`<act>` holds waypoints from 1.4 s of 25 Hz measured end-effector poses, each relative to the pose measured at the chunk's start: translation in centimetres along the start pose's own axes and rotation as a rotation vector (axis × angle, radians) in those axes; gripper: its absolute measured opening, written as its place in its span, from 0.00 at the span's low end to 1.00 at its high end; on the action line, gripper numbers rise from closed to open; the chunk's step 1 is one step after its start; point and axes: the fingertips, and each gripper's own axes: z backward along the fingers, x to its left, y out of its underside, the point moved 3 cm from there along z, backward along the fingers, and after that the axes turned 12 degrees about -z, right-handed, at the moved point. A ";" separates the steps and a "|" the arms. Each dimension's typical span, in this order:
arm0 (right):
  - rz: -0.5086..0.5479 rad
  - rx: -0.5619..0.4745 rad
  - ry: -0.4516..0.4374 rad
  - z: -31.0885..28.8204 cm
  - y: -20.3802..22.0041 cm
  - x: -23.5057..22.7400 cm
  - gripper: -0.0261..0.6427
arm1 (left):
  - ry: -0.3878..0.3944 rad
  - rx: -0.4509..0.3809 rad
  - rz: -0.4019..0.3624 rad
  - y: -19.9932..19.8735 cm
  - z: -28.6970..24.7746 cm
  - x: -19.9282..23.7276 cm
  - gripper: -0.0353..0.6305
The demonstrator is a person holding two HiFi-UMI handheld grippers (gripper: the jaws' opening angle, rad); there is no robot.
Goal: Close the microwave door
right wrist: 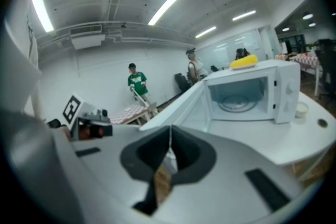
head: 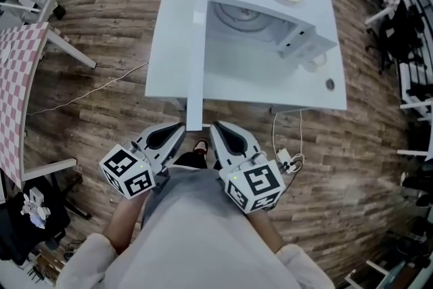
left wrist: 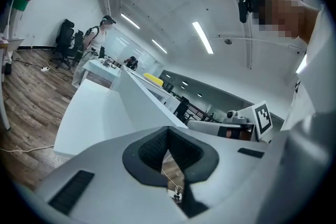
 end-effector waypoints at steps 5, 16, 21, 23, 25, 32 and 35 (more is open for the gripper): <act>-0.033 -0.002 0.009 0.2 0.2 -0.9 0.08 | 0.030 -0.008 0.013 -0.1 -1.1 -0.5 0.08; -0.065 -0.018 0.047 1.3 -0.3 -2.6 0.07 | 0.089 0.030 -0.001 -0.3 -3.3 -1.5 0.08; -0.075 -0.028 0.059 1.7 -0.5 -3.3 0.08 | 0.110 0.038 -0.004 -0.3 -4.4 -1.9 0.08; -0.079 -0.031 0.064 1.9 -0.6 -3.5 0.08 | 0.120 0.042 -0.004 -0.3 -4.7 -2.1 0.08; -0.084 -0.032 0.071 2.2 -0.6 -3.8 0.07 | 0.130 0.048 -0.005 -0.4 -5.0 -2.3 0.08; -0.103 -0.042 0.099 3.1 -0.6 -4.9 0.07 | 0.163 0.059 -0.005 -0.4 -6.4 -3.1 0.08; -0.107 -0.047 0.106 3.3 -0.8 -5.3 0.08 | 0.174 0.066 -0.006 -0.4 -6.9 -3.3 0.08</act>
